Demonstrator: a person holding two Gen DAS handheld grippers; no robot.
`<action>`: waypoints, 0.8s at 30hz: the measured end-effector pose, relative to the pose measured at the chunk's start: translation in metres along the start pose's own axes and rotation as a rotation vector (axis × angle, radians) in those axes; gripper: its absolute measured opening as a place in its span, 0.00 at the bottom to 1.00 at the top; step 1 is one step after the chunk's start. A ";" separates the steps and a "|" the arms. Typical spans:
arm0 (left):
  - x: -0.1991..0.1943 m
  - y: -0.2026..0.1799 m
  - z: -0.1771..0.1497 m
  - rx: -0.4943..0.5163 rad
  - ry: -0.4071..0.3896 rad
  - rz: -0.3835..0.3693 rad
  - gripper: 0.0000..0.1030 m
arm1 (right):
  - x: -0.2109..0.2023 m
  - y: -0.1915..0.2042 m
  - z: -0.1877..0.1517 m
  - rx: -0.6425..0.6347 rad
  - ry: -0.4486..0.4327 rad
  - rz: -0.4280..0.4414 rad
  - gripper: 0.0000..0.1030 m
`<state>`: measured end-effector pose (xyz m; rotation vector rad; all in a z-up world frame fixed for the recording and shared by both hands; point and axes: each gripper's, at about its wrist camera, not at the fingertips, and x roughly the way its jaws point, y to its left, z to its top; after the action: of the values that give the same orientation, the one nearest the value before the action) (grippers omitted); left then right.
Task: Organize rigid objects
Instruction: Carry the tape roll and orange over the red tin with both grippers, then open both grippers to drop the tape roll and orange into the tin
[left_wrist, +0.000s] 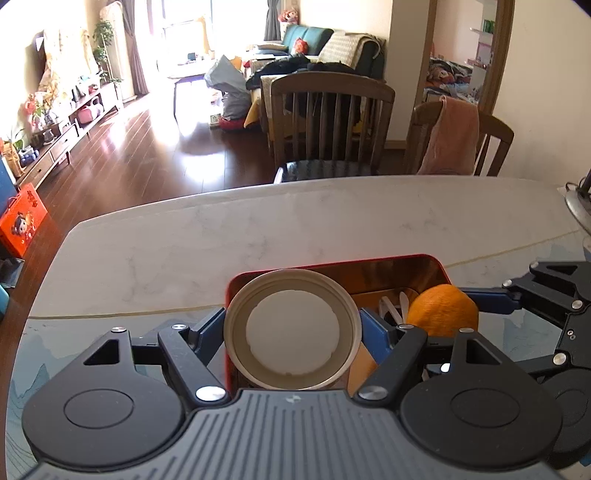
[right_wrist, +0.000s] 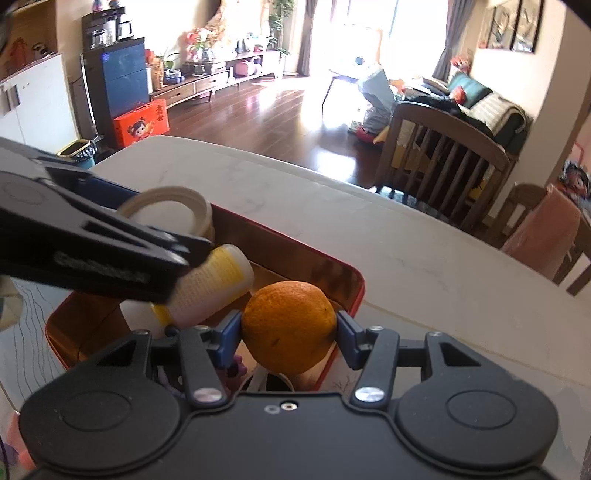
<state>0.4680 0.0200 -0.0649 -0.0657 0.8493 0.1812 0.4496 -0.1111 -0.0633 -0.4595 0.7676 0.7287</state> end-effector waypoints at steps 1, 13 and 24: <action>0.002 -0.001 0.000 0.004 0.003 -0.002 0.75 | 0.000 0.001 0.001 -0.007 -0.001 0.003 0.51; 0.020 -0.003 0.006 -0.005 0.039 -0.001 0.75 | 0.007 0.005 -0.001 -0.022 -0.004 0.009 0.51; 0.022 0.000 0.008 -0.032 0.044 0.010 0.75 | -0.007 0.004 -0.007 -0.006 -0.032 0.002 0.62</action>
<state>0.4878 0.0244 -0.0761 -0.0955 0.8909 0.2038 0.4399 -0.1155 -0.0635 -0.4516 0.7366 0.7392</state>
